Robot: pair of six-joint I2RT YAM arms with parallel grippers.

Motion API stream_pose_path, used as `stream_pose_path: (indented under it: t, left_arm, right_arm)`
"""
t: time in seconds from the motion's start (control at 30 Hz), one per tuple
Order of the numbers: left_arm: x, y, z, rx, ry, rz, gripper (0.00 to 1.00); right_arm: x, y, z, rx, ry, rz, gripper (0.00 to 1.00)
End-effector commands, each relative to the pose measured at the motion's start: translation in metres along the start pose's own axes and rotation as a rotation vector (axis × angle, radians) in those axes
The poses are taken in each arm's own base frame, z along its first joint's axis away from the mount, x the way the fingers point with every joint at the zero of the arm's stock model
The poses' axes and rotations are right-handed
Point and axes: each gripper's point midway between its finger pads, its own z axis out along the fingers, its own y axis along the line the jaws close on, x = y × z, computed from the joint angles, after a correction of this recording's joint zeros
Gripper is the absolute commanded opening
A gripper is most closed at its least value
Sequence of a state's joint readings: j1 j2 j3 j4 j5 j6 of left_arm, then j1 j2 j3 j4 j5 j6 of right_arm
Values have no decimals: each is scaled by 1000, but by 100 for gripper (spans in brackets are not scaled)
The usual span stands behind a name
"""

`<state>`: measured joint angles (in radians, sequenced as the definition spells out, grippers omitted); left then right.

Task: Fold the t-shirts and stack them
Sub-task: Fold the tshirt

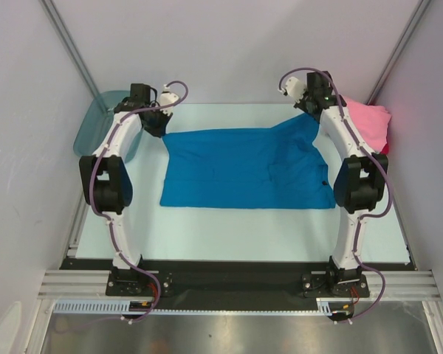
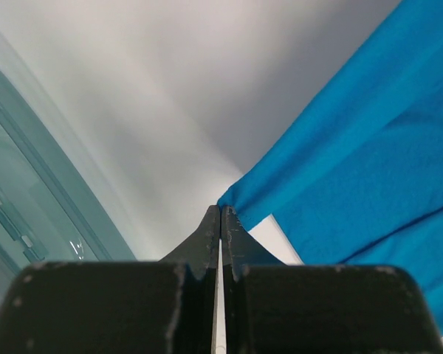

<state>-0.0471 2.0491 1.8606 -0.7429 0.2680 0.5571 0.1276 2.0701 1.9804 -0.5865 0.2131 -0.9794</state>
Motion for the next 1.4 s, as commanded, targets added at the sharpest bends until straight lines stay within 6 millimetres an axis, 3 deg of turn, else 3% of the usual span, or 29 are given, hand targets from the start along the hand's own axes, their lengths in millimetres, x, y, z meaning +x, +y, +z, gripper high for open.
stream_pose_path:
  t: [0.0,0.27,0.4,0.6,0.63,0.67,0.93,1.1,1.2,1.23,1.3,1.37]
  left_arm:
    - [-23,10,-31,-56,-85,11,0]
    - [-22,9,-27,-50,-89,-3,0]
    - [-23,11,-27,-55,-89,-1,0]
    - [-24,12,-23,-53,-87,-11,0]
    - [-24,12,-22,-52,-87,-11,0]
    - [-24,12,-21,-50,-87,-17,0]
    - [-32,16,-19,-59,-101,-16,0]
    - [-36,18,-18,-63,-107,-14,0]
    - [-36,17,-19,-64,-106,-14,0]
    - [-37,16,-19,-65,-107,-14,0]
    - [-37,16,-20,-65,-108,-17,0]
    - [-38,16,-20,-67,-109,-22,0]
  right_arm:
    - [-8,-10,4,52,-20,-26,0]
    - [-15,16,0,-15,-67,-49,0]
    - [-18,48,-8,-178,-62,-36,0]
    - [-29,97,-39,-500,-62,32,0]
    - [-16,121,-42,-606,4,47,0]
    - [-28,117,-51,-630,-31,65,0]
    - [-17,185,-87,-908,46,45,0]
    - [-4,222,-98,-1020,115,-23,0]
    - [-5,228,-100,-1037,110,-50,28]
    - [-8,228,-101,-1033,101,-52,45]
    - [-13,223,-96,-997,82,-53,55]
    - [-18,208,-88,-932,71,-31,58]
